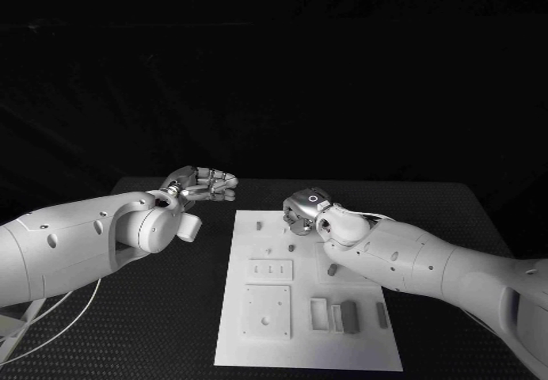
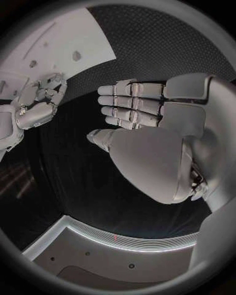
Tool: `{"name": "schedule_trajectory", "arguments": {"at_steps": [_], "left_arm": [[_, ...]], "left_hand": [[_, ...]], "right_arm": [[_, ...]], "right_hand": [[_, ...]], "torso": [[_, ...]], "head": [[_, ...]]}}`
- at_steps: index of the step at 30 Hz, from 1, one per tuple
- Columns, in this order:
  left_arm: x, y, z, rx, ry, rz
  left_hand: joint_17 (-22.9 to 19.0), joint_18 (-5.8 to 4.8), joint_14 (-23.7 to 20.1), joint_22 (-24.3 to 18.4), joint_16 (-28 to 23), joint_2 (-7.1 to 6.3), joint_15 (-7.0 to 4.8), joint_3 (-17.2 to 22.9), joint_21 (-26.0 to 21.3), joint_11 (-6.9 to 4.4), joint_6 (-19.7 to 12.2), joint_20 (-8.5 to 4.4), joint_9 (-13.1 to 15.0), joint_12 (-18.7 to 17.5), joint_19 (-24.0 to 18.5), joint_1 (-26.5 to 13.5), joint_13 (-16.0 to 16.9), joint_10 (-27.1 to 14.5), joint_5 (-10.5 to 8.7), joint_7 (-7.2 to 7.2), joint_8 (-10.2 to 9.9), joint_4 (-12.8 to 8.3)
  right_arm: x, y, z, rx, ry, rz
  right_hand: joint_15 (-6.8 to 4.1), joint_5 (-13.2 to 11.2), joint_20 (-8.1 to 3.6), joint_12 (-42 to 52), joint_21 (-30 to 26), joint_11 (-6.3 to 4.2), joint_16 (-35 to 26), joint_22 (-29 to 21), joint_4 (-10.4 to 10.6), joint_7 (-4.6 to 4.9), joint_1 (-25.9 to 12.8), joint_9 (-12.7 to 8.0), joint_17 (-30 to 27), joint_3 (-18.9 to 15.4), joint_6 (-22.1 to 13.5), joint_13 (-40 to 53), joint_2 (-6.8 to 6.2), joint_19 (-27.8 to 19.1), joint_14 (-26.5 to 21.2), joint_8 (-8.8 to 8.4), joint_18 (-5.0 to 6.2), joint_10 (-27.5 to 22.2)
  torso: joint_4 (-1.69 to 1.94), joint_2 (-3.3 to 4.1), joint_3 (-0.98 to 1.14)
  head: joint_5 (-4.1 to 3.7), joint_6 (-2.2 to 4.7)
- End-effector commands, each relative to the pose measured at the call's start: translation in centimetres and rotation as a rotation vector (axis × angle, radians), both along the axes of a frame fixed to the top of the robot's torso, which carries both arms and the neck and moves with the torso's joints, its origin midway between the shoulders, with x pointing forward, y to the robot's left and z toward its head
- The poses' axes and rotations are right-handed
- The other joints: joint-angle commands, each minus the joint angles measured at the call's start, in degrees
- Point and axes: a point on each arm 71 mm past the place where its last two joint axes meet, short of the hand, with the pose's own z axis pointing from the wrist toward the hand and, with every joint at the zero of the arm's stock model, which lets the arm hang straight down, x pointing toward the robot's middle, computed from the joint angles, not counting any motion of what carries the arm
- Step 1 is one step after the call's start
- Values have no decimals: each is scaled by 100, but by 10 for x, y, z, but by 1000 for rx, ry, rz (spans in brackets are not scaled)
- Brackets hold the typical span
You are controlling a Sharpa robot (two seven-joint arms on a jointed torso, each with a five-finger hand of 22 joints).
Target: Assemble the parts on the task board
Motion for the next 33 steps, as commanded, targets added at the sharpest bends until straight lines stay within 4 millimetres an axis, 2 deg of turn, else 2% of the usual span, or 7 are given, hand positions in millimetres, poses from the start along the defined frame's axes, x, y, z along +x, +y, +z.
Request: {"name": "schedule_trajectory", "arguments": {"at_steps": [1,5,17,28,33], "left_arm": [[0,-2,1,-6,-5,-16],[0,-2,1,-6,-5,-16],[0,-4,1,-6,3,-24],[0,-2,1,-4,2,-17],[0,2,1,-3,-1,-11]], "left_hand": [[10,48,-6,-6,-26,8,28,-40,-26,20,-29,35,-9,-40,18,-58,-9,-12,-27,34,-35,9],[11,48,-6,-6,-28,7,29,-41,-27,20,-30,35,-9,-41,17,-58,-9,-13,-27,35,-36,9],[19,46,-13,-6,-44,-7,33,-51,-36,18,-50,38,-16,-68,12,-56,-12,-39,-29,33,-48,9],[23,44,-23,-8,-56,-6,37,-55,-44,17,-56,41,-19,-77,4,-57,-11,-46,-31,33,-51,9],[24,44,-24,-8,-59,-5,38,-55,-46,16,-56,42,-19,-79,3,-57,-11,-46,-31,33,-51,9]], "right_arm": [[0,0,-2,-4,16,-8],[0,0,-2,-1,17,-11],[-3,7,2,26,-5,2],[-4,3,2,35,-8,-3],[-9,-4,8,69,-14,2]], "right_hand": [[2,35,-26,-37,-38,44,-37,20,42,44,0,-34,-48,-11,-77,-9,-75,-35,-63,-60,88,-5],[48,35,-22,-57,-49,94,-67,15,66,97,1,-80,-105,-7,-235,-22,-152,-42,-106,-152,88,-12],[88,35,-10,-86,-66,134,-94,7,135,137,4,-112,-141,0,-342,-43,-237,-50,-133,-210,88,-21],[92,35,-8,-88,-68,136,-96,6,153,139,3,-112,-143,2,-336,-46,-235,-50,-132,-206,88,-19],[93,35,-7,-88,-67,137,-95,5,166,140,0,-111,-144,0,-329,-47,-247,-47,-130,-202,88,-16]], "torso": [[-4,1,-2],[0,1,3],[-8,1,2],[-5,0,-1],[-17,-3,3]], "head": [[1,1],[4,-3],[7,-3],[4,-11],[-2,22]]}}
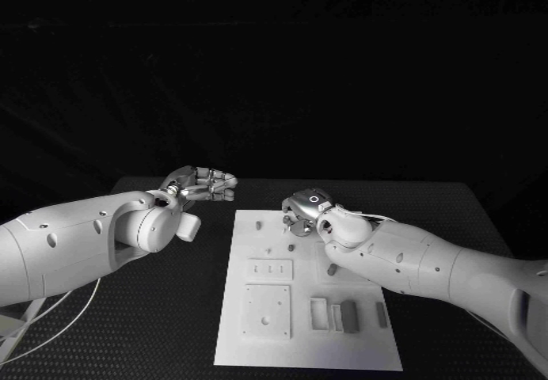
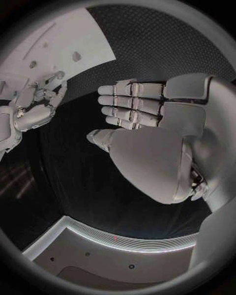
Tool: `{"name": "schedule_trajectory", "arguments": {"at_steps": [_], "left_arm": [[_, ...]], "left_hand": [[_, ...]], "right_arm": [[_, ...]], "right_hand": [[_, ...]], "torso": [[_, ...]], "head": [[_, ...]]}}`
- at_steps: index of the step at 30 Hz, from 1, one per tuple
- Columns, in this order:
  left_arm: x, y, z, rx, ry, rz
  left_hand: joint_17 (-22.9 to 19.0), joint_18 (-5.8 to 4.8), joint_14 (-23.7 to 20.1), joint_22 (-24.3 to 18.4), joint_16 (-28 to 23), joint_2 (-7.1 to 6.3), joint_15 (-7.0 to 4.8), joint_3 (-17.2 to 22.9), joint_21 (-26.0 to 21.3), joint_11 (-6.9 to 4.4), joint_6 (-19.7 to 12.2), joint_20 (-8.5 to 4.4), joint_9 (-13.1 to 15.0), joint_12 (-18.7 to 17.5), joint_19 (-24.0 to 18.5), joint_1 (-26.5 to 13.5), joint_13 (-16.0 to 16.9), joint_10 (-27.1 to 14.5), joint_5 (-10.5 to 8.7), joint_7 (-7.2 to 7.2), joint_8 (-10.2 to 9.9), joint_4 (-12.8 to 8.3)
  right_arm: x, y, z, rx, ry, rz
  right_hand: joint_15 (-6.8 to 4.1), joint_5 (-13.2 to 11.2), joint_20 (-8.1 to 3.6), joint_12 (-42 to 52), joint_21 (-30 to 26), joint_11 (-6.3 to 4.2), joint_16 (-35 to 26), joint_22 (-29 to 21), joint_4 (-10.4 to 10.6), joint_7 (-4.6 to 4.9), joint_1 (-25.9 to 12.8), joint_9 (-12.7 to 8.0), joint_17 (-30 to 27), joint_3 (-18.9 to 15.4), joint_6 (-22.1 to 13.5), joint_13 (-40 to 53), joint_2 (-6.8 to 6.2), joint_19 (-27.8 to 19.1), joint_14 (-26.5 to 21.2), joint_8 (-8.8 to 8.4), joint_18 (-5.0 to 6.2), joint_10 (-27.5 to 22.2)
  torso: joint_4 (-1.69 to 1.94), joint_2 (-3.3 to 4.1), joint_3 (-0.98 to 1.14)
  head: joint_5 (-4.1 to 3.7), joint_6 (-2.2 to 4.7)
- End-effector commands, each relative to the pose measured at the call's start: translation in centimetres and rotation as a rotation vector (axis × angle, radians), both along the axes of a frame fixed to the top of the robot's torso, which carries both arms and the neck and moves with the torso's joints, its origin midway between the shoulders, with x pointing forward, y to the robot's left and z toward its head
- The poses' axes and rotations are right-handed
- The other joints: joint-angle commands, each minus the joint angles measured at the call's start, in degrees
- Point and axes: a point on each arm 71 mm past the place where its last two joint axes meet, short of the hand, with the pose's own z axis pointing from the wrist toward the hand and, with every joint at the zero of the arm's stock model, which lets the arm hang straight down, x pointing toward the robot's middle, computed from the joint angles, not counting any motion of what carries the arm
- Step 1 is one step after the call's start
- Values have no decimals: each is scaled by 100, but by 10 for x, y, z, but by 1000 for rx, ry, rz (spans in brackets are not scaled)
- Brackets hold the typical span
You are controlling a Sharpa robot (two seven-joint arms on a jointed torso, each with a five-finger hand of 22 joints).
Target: Assemble the parts on the task board
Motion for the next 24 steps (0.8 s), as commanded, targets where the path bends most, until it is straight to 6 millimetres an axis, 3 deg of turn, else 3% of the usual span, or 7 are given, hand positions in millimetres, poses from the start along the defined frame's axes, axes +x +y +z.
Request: {"name": "schedule_trajectory", "arguments": {"at_steps": [1,3,8,10,15,19,24], "left_arm": [[0,1,1,-6,-8,-12],[-1,2,2,-6,-18,-33],[0,9,5,-4,-59,-48],[0,10,6,-10,-62,-48],[-1,15,6,-18,-66,-43],[-1,19,6,-16,-67,-32],[-1,20,6,-17,-67,-32]], "left_hand": [[6,76,-3,-8,-37,-5,17,-40,-24,-5,-35,42,-8,-28,3,-57,-4,-25,-31,12,-28,-6],[6,76,-4,-8,-38,-7,18,-41,-25,-5,-35,42,-8,-28,2,-56,-4,-25,-31,11,-27,-7],[20,72,-28,-12,-73,-52,25,-65,-48,-41,12,52,2,-3,-19,-54,17,53,-31,-39,1,-7],[26,71,-30,-13,-80,-53,23,-67,-53,-56,11,53,1,-13,-22,-49,14,45,-31,-61,1,-7],[36,71,-25,-14,-86,-35,18,-63,-58,-65,3,50,-3,-37,-18,-38,7,18,-31,-80,-3,-8],[41,71,-19,-14,-87,-25,16,-61,-59,-65,3,48,-3,-42,-15,-32,6,14,-31,-82,-4,-9],[43,71,-17,-14,-87,-23,15,-61,-60,-64,2,48,-4,-44,-15,-30,5,12,-31,-81,-4,-9]], "right_arm": [[-2,-4,8,35,-17,-3],[-4,-9,17,61,-18,-5],[-5,-28,45,144,7,-18],[-6,-38,53,164,22,-22],[-6,-68,62,208,141,-29],[2,-96,61,203,228,-51],[8,-120,57,180,240,-100]], "right_hand": [[26,34,-7,-34,-22,52,-32,5,46,0,-17,-4,-10,-3,-8,-7,-73,-4,-20,-6,90,6],[26,33,-6,-29,-18,53,-21,6,70,1,-30,-5,9,-12,-10,-7,-120,5,2,-6,90,15],[50,28,-23,1,-14,83,18,-13,367,27,-2,-24,63,78,-87,-1,-706,72,77,-40,90,51],[54,34,-27,5,-13,86,18,-15,428,37,16,-27,58,84,-112,0,-791,78,75,-50,90,51],[68,34,-26,9,-17,103,10,-11,487,56,18,-35,37,31,-174,5,-874,60,38,-75,90,30],[87,27,-3,36,-33,109,14,18,340,60,14,-38,27,-341,-349,36,-697,-59,-101,-132,90,-69],[107,35,9,51,-37,141,30,24,276,93,25,-30,40,-441,-363,46,-693,-88,-129,-126,90,-92]], "torso": [[-18,-4,4],[-29,-3,4],[-64,-2,13],[-87,-3,21],[-142,-9,36],[-189,-10,51],[-212,-10,73]], "head": [[-3,37],[-8,67],[-13,139],[-15,169],[-6,204],[16,232],[11,250]]}}
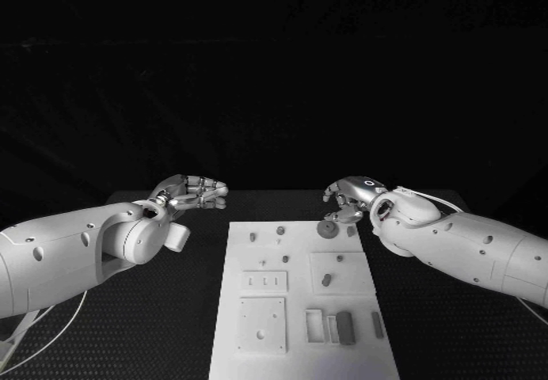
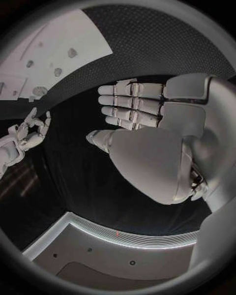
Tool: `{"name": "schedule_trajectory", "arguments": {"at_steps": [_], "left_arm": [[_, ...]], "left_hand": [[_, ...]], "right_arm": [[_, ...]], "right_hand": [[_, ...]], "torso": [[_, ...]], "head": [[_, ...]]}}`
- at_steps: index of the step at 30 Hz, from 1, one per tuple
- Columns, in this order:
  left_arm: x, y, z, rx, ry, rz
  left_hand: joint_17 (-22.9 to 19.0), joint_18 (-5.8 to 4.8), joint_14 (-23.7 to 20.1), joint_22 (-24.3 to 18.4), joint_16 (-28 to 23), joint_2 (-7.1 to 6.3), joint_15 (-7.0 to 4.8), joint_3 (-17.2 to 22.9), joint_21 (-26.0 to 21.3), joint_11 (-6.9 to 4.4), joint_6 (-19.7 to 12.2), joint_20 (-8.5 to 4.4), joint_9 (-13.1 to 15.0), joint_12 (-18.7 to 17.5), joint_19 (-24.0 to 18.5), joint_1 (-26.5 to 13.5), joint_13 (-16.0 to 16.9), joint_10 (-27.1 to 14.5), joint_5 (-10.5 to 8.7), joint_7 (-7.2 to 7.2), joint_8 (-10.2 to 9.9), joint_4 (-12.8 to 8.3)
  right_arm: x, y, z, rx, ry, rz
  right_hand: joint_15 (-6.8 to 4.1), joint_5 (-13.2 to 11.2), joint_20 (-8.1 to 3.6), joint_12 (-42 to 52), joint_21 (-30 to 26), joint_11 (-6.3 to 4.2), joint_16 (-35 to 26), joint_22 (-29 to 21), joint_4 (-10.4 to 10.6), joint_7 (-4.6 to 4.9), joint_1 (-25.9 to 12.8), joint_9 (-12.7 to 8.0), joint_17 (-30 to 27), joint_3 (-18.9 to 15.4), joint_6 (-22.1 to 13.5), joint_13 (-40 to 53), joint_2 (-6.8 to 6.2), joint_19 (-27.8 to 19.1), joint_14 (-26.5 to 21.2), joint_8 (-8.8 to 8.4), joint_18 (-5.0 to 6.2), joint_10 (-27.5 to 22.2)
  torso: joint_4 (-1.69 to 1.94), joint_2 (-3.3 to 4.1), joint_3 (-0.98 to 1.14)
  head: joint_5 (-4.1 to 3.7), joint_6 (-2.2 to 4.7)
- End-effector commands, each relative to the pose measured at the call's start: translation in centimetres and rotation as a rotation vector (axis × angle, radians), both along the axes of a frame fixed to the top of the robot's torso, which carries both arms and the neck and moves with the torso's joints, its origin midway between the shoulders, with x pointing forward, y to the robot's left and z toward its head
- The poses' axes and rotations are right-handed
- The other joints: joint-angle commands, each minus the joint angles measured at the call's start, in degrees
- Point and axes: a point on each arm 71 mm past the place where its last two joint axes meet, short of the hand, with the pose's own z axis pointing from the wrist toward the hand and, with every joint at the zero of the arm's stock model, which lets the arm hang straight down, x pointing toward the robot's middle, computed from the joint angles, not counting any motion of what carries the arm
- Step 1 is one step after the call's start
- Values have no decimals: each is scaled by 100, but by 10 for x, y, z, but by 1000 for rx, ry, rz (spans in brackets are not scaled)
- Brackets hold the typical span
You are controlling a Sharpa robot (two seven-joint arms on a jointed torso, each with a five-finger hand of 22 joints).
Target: Assemble the parts on the task board
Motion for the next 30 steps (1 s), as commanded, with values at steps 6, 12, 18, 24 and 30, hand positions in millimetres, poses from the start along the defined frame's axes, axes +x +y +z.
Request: {"name": "schedule_trajectory", "arguments": {"at_steps": [6,12,18,24,30], "left_arm": [[0,-3,2,-14,-18,-28],[1,-4,1,-10,-12,-25],[2,-4,1,-9,-11,-24],[3,-5,1,-7,-9,-23],[3,-7,1,-8,-7,-29]], "left_hand": [[12,74,-15,-8,-22,16,15,-32,-38,-31,1,27,-5,-26,6,9,-6,-22,-31,-37,-5,-8],[16,74,-12,-8,-23,25,14,-31,-39,-28,-3,26,-7,-31,8,12,-7,-26,-31,-32,-8,-7],[19,74,-11,-8,-25,30,14,-31,-40,-25,-6,26,-8,-34,10,13,-7,-28,-31,-29,-9,-7],[21,74,-9,-8,-26,35,14,-30,-41,-24,-7,25,-8,-36,11,14,-8,-29,-30,-26,-10,-7],[22,74,-8,-8,-27,39,14,-29,-41,-23,-7,25,-8,-37,12,16,-8,-29,-30,-25,-10,-7]], "right_arm": [[6,-5,-11,-39,82,28],[8,-5,-21,-64,104,30],[10,-3,-29,-74,105,26],[11,1,-34,-77,103,30],[13,5,-40,-85,114,29]], "right_hand": [[9,35,5,34,-37,15,39,22,-18,21,11,9,22,-59,-26,11,30,-44,-27,-7,169,-43],[10,35,8,44,-36,14,57,24,-40,19,33,15,50,-75,-21,15,56,-50,-18,2,169,-46],[10,35,11,51,-35,13,67,26,-48,19,34,18,66,-90,-19,18,79,-52,-12,7,169,-49],[9,35,15,61,-32,12,82,28,-60,17,36,23,84,-110,-13,21,130,-53,-7,17,169,-52],[7,35,17,73,-26,10,106,32,-67,14,23,29,125,-137,1,25,179,-49,20,30,169,-51]], "torso": [[-14,8,23],[-8,3,13],[3,5,6],[6,4,2],[8,5,-5]], "head": [[-25,17],[-55,7],[-50,-1],[-38,-9],[-35,-22]]}}
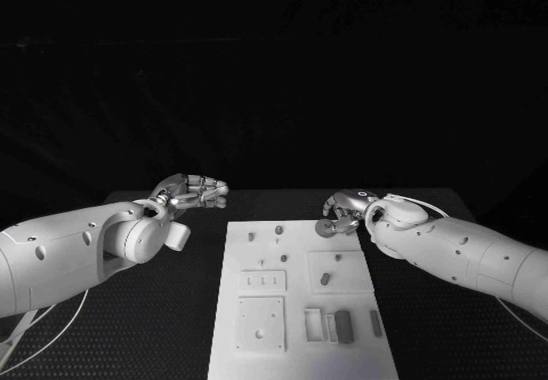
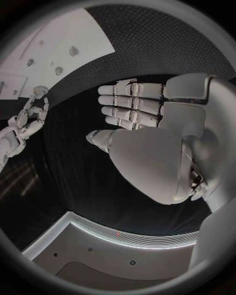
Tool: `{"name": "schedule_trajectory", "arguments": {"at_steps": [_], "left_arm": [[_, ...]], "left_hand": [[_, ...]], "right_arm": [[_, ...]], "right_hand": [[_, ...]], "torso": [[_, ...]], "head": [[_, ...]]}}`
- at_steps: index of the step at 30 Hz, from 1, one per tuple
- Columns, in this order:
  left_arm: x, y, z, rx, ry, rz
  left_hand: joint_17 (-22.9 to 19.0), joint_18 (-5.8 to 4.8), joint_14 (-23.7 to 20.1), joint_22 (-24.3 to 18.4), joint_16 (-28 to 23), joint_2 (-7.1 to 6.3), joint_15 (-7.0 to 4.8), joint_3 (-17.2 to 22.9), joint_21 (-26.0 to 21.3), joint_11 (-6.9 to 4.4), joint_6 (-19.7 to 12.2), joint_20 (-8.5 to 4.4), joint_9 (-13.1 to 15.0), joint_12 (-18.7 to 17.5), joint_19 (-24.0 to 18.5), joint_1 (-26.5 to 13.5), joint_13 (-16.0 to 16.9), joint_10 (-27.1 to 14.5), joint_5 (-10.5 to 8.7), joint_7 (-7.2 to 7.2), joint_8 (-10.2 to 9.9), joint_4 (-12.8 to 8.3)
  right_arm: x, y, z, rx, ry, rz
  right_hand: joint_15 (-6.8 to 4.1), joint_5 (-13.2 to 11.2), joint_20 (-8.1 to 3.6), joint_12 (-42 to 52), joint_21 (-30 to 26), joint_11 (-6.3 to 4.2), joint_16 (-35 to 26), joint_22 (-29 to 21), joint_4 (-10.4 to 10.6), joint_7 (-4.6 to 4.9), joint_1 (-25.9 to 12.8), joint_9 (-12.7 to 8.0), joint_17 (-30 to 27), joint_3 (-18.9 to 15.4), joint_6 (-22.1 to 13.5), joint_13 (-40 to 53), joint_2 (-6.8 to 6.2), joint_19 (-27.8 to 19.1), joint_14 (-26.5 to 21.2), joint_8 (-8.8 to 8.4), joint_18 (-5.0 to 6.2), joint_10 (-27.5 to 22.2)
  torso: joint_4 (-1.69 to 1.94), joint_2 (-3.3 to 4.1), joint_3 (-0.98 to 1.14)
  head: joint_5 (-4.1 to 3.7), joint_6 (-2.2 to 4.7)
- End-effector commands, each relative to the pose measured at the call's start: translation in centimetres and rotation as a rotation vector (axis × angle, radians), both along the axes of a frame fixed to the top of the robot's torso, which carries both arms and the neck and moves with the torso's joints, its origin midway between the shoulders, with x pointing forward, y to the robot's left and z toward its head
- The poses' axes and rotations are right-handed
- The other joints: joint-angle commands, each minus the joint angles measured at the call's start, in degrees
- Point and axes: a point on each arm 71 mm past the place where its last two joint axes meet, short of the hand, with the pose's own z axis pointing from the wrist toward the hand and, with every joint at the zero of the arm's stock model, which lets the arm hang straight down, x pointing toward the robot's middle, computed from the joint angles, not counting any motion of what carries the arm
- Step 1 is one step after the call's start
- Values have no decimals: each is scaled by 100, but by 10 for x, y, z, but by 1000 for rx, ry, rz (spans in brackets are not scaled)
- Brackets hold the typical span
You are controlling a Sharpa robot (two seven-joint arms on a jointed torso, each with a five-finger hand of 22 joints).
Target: Assemble the parts on the task board
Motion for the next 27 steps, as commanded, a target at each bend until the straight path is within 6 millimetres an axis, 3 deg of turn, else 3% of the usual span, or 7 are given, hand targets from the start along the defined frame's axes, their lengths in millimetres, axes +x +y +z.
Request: {"name": "schedule_trajectory", "arguments": {"at_steps": [1,27], "left_arm": [[0,-4,1,-8,-4,-22],[0,-5,0,-6,4,-23]], "left_hand": [[7,76,-8,-10,-27,39,14,-29,-21,-23,-7,25,-9,-38,12,16,-6,-29,-30,-25,-11,-7],[18,74,-7,-11,-38,52,15,-28,-28,-13,-20,25,-14,-51,15,28,-8,-39,-30,-6,-19,-7]], "right_arm": [[0,2,-5,-22,12,18],[2,-2,-16,-46,42,5]], "right_hand": [[5,35,5,33,-25,0,38,34,-13,16,7,9,20,-40,3,8,84,-38,28,32,169,-20],[-11,34,9,76,-14,-18,83,48,-193,-3,-3,28,66,-135,112,19,384,-58,41,105,169,-35]], "torso": [[2,0,-7],[-9,-7,-3]], "head": [[9,-13],[50,-70]]}}
